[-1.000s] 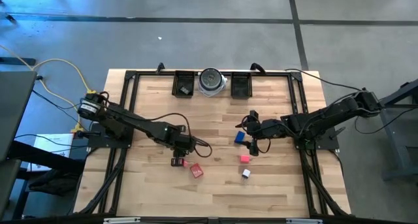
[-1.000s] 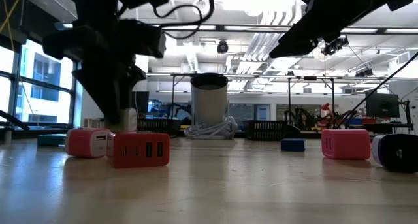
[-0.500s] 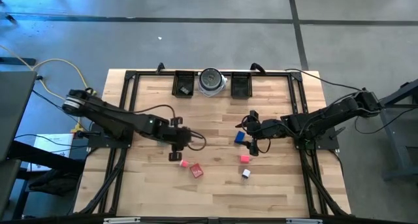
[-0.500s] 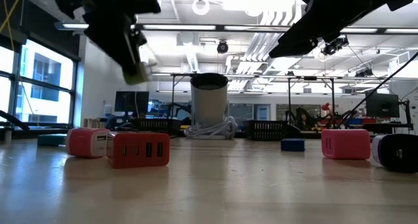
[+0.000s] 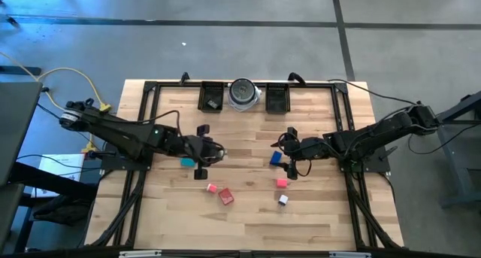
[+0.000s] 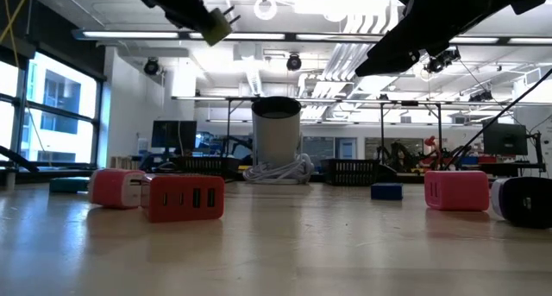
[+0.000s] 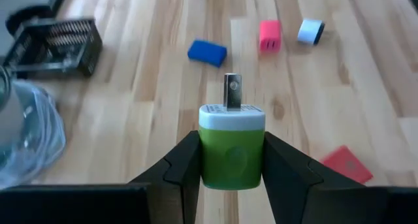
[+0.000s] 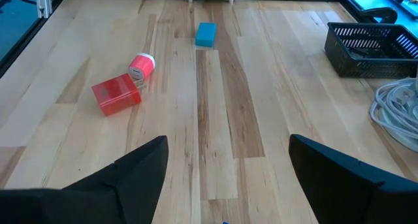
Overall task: Pick & Place Office items
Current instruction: Put the green charger adapter into the right black basket
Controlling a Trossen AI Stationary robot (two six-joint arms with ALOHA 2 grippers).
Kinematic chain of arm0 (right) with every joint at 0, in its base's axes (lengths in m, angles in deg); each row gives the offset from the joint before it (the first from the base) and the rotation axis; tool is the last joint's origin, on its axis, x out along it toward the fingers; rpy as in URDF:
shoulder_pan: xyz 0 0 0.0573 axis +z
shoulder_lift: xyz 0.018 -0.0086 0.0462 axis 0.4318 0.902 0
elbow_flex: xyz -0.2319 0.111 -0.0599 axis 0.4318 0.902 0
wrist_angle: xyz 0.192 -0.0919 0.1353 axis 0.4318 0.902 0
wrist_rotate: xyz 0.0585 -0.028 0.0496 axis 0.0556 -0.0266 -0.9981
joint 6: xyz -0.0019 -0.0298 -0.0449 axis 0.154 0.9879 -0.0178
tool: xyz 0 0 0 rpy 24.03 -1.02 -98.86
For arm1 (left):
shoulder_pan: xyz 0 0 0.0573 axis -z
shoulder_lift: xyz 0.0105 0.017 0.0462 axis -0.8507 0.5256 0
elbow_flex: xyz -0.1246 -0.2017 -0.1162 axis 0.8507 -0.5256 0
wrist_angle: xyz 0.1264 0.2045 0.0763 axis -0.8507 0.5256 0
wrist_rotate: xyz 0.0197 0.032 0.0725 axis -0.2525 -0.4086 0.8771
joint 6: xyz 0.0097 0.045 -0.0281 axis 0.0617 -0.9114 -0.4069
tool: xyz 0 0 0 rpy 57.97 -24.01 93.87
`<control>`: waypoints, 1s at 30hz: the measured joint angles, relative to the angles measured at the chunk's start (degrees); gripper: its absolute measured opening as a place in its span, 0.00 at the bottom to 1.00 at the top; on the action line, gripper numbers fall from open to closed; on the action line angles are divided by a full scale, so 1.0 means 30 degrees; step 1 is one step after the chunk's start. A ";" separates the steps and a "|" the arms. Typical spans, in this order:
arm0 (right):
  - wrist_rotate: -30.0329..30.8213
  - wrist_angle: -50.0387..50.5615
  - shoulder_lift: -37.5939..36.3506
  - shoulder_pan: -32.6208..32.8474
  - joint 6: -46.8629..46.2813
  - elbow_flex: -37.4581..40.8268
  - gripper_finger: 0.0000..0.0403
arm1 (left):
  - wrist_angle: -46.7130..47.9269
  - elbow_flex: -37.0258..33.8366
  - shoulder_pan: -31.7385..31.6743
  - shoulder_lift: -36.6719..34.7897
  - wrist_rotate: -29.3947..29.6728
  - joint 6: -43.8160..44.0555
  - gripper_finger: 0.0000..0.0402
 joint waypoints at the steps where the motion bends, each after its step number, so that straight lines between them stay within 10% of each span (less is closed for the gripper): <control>1: -0.0001 0.0000 0.0000 -0.0006 0.0000 0.0000 0.76 | -0.0170 0.0000 -0.0027 0.0000 0.0002 -0.0143 0.30; 30: 0.0073 -0.0975 0.0000 -0.0058 0.0004 0.0000 0.76 | -1.0131 -0.7091 -0.2009 -0.3785 -0.2561 -0.1267 0.30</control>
